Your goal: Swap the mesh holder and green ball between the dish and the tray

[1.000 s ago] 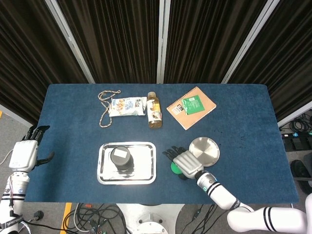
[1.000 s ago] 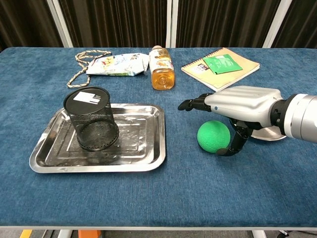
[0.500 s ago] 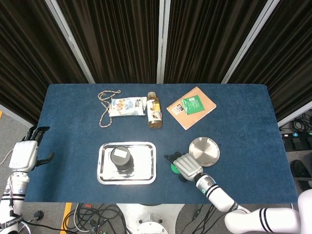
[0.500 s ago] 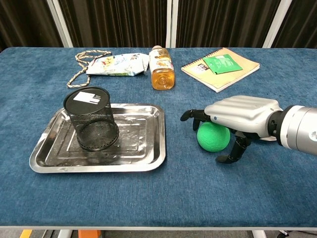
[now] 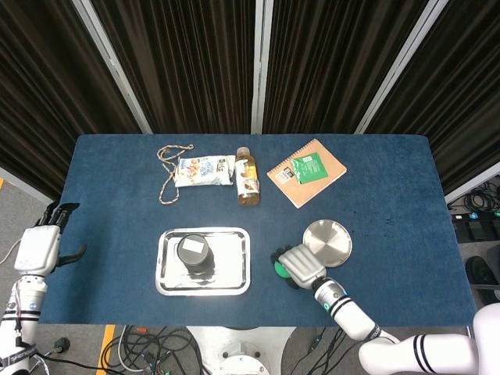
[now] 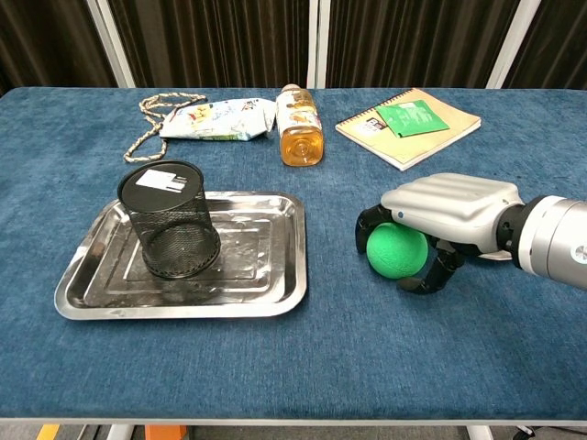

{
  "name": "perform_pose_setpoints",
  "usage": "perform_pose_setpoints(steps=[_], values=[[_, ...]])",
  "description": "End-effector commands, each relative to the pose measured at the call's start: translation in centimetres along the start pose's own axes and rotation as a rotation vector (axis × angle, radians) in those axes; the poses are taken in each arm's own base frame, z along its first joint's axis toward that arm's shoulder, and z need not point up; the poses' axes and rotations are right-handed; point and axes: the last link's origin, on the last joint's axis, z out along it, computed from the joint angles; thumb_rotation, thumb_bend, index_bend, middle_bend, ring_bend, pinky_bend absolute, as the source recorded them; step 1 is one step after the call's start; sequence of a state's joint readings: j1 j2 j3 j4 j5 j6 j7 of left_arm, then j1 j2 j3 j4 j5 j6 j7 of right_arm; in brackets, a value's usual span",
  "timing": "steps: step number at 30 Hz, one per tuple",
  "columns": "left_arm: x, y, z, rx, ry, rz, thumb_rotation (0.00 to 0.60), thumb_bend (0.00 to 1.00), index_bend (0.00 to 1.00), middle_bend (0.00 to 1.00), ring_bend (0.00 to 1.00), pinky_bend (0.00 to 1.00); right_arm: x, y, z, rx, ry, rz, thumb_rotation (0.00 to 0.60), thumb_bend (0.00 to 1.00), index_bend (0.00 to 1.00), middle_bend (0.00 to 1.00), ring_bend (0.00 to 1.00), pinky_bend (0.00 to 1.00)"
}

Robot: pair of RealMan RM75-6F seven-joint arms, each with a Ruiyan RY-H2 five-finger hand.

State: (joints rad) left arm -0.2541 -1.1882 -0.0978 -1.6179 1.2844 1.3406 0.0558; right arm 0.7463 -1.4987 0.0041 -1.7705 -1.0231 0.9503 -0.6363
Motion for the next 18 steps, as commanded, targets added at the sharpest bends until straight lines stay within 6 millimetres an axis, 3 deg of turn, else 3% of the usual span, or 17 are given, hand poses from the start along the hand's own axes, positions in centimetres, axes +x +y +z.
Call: perform_pose_setpoints(steps=[1,4,9,14,18], values=[[0.0,0.0,0.0,0.001,0.0,0.0,0.6,0.22,0.15,0.12,0.05,0.26,0.6,0.2,-0.2,-0.005,0.027,0.007,0.6,0.35,0.38,0.39,0.36,0.6],[0.2,0.0,0.0,-0.003,0.009,0.002,0.6,0.22,0.15,0.12,0.05,0.26,1.6,0.9,-0.7,-0.022,0.067,0.021,0.6,0.35,0.39,0.4,0.36,0.6],[0.4,0.2,-0.3,-0.02,0.024,0.002,0.6,0.22,0.15,0.12,0.05,0.26,2.9,4.0,-1.8,-0.112,0.131,0.056,0.6,0.35,0.39,0.4,0.36,0.6],[0.1,0.5,-0.7,-0.038,0.027,0.0,0.6,0.22,0.15,0.12,0.05,0.26,2.2,7.3,-2.3,-0.199,0.122,0.093,0.6,0.35,0.4,0.39,0.36,0.57],[0.0,0.4,-0.8,-0.038,0.023,0.001,0.6,0.22,0.14,0.12,0.05,0.26,1.0,8.2,-1.9,-0.216,0.095,0.108,0.6,0.35,0.4,0.37,0.36,0.51]])
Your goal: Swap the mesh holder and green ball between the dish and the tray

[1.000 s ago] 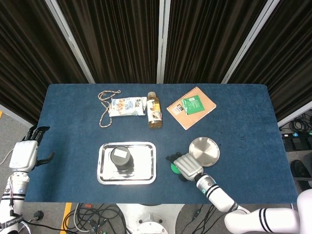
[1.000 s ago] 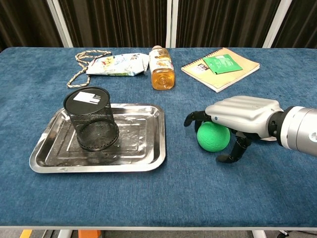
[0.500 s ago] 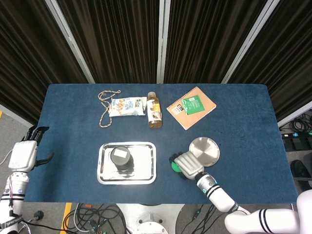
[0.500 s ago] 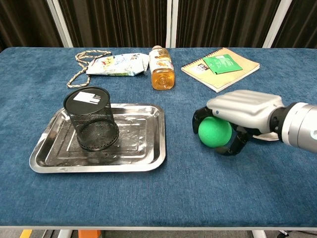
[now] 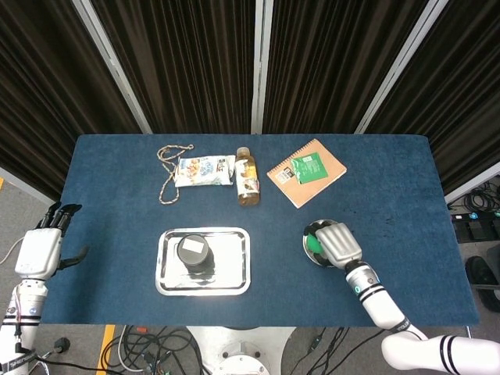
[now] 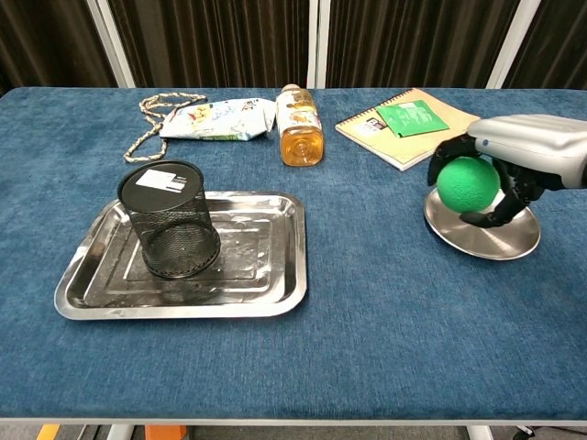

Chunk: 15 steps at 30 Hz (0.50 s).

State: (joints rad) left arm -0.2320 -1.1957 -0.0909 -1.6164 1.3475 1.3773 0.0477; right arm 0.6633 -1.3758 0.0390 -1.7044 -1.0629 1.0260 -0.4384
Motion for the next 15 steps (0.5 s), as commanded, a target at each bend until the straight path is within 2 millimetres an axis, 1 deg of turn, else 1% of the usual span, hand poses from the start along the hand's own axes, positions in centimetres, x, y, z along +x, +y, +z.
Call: perform_pose_setpoints(steps=[1,4,8,9,12,13,15], values=[[0.0,0.0,0.0,0.001,-0.002,0.0,0.6,0.22,0.14,0.12,0.05,0.26,-1.1,1.0,0.4,-0.023,-0.029,0.013,0.6,0.35,0.4,0.36,0.36,0.5],[0.0,0.1,0.1,-0.002,-0.002,0.001,0.6,0.22,0.14,0.12,0.05,0.26,-1.7,1.4,0.8,-0.037,-0.043,0.02,0.6,0.35,0.39,0.35,0.35,0.48],[0.3,0.2,0.1,-0.008,0.007,0.002,0.6,0.22,0.15,0.12,0.05,0.26,-1.9,1.7,0.8,-0.045,-0.047,0.025,0.6,0.31,0.33,0.31,0.27,0.4],[0.3,0.2,0.1,-0.01,0.01,0.002,0.6,0.22,0.15,0.12,0.05,0.26,-1.8,1.8,0.8,-0.045,-0.045,0.025,0.6,0.3,0.3,0.3,0.25,0.38],[0.4,0.3,0.1,-0.014,0.019,0.003,0.6,0.22,0.15,0.12,0.05,0.26,-1.2,2.1,0.3,-0.042,-0.03,0.038,0.6,0.18,0.16,0.23,0.16,0.33],[0.4,0.3,0.0,-0.016,0.02,0.004,0.6,0.22,0.14,0.12,0.05,0.26,-1.0,2.3,0.2,-0.043,-0.023,0.042,0.6,0.14,0.11,0.2,0.12,0.3],[0.4,0.4,0.0,-0.021,0.024,0.0,0.6,0.22,0.14,0.12,0.05,0.26,-0.5,2.8,-0.4,-0.05,0.001,0.052,0.6,0.09,0.04,0.14,0.04,0.23]])
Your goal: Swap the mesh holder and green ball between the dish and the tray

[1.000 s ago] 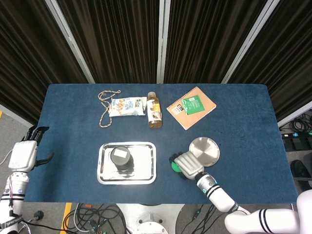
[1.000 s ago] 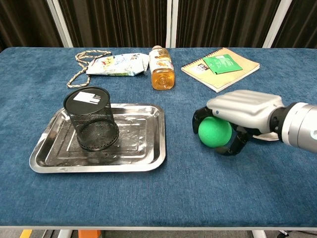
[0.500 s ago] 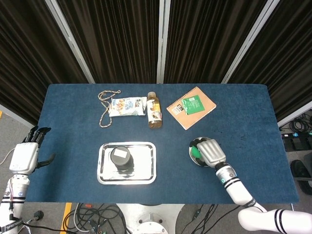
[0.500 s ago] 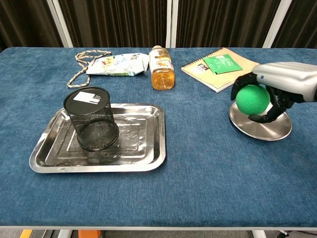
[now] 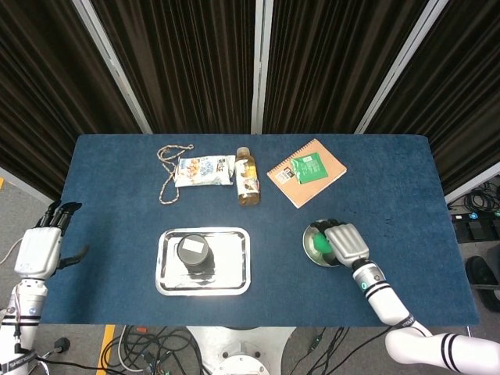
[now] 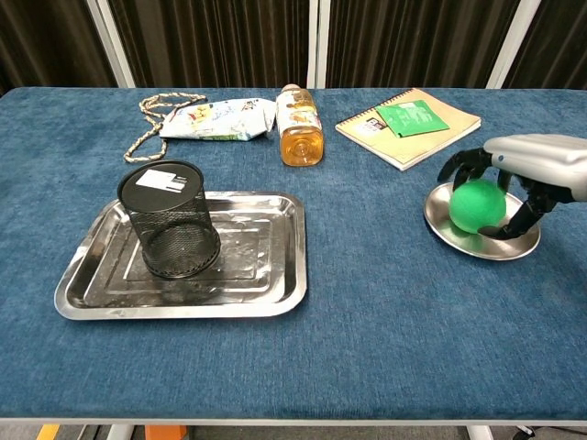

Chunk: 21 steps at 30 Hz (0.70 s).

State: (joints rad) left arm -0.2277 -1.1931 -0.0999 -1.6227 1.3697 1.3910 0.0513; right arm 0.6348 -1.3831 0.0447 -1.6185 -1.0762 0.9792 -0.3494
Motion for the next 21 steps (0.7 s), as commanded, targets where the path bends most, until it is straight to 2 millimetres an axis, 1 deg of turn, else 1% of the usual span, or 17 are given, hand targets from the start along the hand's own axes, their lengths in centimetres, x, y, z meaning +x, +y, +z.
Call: perform_pose_setpoints(steps=[1,4,6,10,12,13,14,16,17,19,21], values=[[0.0,0.0,-0.1,-0.004,0.003,-0.002,0.6,0.22,0.14,0.12,0.05,0.26,0.7,0.7,-0.9,-0.008,0.032,0.02,0.6,0.07,0.01,0.12,0.01,0.2],[0.2,0.0,-0.4,-0.004,0.014,-0.004,0.6,0.22,0.14,0.12,0.05,0.26,1.4,1.5,-2.1,-0.021,0.062,0.054,0.6,0.06,0.0,0.08,0.0,0.18],[0.5,0.0,-0.9,-0.004,0.032,-0.007,0.6,0.21,0.14,0.12,0.05,0.26,2.2,2.1,-3.5,-0.033,0.122,0.089,0.6,0.06,0.0,0.07,0.0,0.17],[1.0,-0.1,-2.4,0.001,0.062,-0.004,0.6,0.18,0.14,0.12,0.05,0.26,3.3,4.9,-7.0,-0.101,0.264,0.133,0.6,0.08,0.0,0.05,0.0,0.11],[1.2,-0.3,-3.4,0.003,0.068,-0.001,0.6,0.18,0.14,0.12,0.05,0.26,3.3,6.7,-9.2,-0.158,0.334,0.129,0.6,0.1,0.0,0.03,0.0,0.08],[1.2,-0.3,-3.8,0.002,0.071,0.0,0.6,0.18,0.14,0.12,0.05,0.26,3.1,7.4,-10.2,-0.184,0.362,0.122,0.6,0.12,0.0,0.02,0.0,0.05],[1.2,-0.4,-4.5,0.001,0.076,0.004,0.6,0.18,0.13,0.12,0.05,0.26,2.4,8.5,-11.8,-0.222,0.394,0.11,0.6,0.14,0.0,0.01,0.0,0.03],[0.9,-0.6,-5.5,0.006,0.083,0.034,0.6,0.18,0.13,0.12,0.05,0.26,1.0,9.6,-13.8,-0.272,0.433,0.093,0.6,0.17,0.0,0.0,0.0,0.0],[0.6,-0.7,-6.1,0.011,0.086,0.067,0.6,0.18,0.13,0.12,0.05,0.25,0.0,10.2,-14.9,-0.301,0.445,0.089,0.6,0.17,0.0,0.0,0.0,0.0],[0.0,-1.1,-7.1,0.028,0.081,0.134,0.6,0.17,0.13,0.1,0.04,0.23,-1.7,10.9,-16.5,-0.345,0.445,0.081,0.6,0.18,0.0,0.0,0.0,0.0],[-0.6,-1.3,-7.7,0.048,0.064,0.167,0.595,0.16,0.11,0.07,0.02,0.21,-2.8,11.4,-17.4,-0.378,0.437,0.07,0.6,0.18,0.0,0.0,0.0,0.0]])
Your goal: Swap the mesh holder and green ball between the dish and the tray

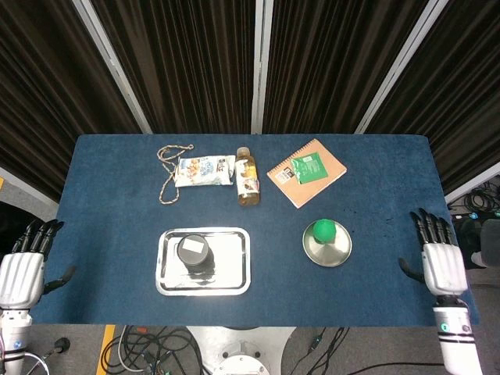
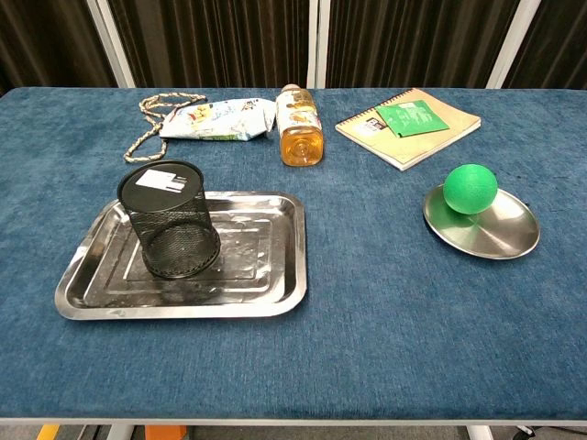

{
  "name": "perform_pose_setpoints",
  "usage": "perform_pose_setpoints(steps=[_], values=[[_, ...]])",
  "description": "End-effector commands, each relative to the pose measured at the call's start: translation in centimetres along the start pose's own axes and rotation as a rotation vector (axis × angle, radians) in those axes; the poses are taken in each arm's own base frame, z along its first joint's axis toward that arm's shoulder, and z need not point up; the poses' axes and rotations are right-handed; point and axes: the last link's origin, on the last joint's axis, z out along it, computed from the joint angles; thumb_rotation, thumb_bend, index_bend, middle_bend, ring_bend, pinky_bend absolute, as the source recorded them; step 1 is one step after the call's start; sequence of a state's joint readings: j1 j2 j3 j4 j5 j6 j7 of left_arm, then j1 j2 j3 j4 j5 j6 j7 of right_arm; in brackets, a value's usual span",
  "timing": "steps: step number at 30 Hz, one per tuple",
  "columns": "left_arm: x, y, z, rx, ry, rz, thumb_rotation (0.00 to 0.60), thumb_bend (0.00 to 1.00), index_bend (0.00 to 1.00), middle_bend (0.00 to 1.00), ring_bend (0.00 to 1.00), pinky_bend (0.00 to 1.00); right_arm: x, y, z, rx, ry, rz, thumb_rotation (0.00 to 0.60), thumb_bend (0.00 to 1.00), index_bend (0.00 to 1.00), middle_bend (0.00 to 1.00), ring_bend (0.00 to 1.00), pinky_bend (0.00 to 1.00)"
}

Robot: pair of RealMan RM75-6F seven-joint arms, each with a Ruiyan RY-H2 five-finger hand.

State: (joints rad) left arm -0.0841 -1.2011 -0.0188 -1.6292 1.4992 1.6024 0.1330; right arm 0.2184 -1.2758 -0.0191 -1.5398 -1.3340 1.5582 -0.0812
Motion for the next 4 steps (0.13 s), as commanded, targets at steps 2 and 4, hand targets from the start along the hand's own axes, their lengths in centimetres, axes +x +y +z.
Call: perform_pose_setpoints(steps=[2,4], values=[[-1.43,-0.37,-2.22,0.044,-0.044,0.076,0.542,0.15,0.09,0.04,0.0,0.19,-1.89,3.21,-4.58,-0.087,0.001,-0.038,0.6,0.18,0.0,0.0,0.0,0.0],[-1.54,-0.37,-2.35,0.048,-0.04,0.073,0.494,0.15,0.09,0.03,0.0,0.18,-2.21,3.57,-4.97,-0.104,-0.007,-0.037,0.6,0.18,0.0,0.0,0.0,0.0]])
